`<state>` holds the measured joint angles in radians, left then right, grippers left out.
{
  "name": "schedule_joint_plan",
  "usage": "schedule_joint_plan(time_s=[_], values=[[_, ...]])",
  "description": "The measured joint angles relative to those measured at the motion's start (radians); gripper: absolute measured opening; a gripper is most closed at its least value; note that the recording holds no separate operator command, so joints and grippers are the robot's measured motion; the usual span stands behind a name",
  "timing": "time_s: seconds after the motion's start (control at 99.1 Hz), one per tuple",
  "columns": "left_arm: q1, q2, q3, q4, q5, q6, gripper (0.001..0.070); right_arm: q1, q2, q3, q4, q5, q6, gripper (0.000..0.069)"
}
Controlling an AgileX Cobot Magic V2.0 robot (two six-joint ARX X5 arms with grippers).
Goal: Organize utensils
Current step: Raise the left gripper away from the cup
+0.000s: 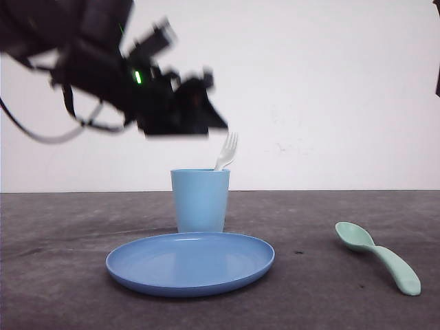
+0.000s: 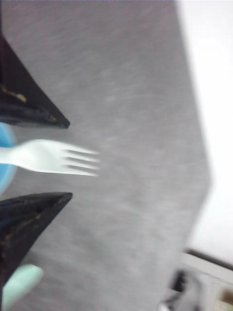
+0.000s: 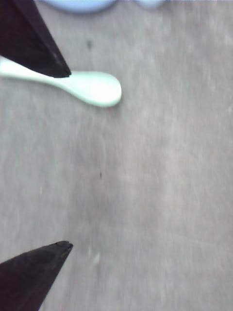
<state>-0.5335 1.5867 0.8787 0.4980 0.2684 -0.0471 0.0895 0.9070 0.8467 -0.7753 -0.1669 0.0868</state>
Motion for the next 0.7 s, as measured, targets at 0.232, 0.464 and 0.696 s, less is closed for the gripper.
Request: schedule_joint_plan(time_s=[0.232,0.464,0.696], values=[[0.079,-0.274,0.0,-0.245,-0.001,-0.056,0.024,0.032,0.106,0.0,0.004,-0.076,0.016,0.0679],[0.219,-0.537,0.0,-0.566,-0.009,-0.073,0.024,0.111,0.245,0.0,0.082,-0.095,0.026,0.0678],[0.359,-0.685,0.0,-0.861,-0.109,-0.073,0.024,0.187,0.386,0.0,0.176,-0.095,0.041,0.0615]])
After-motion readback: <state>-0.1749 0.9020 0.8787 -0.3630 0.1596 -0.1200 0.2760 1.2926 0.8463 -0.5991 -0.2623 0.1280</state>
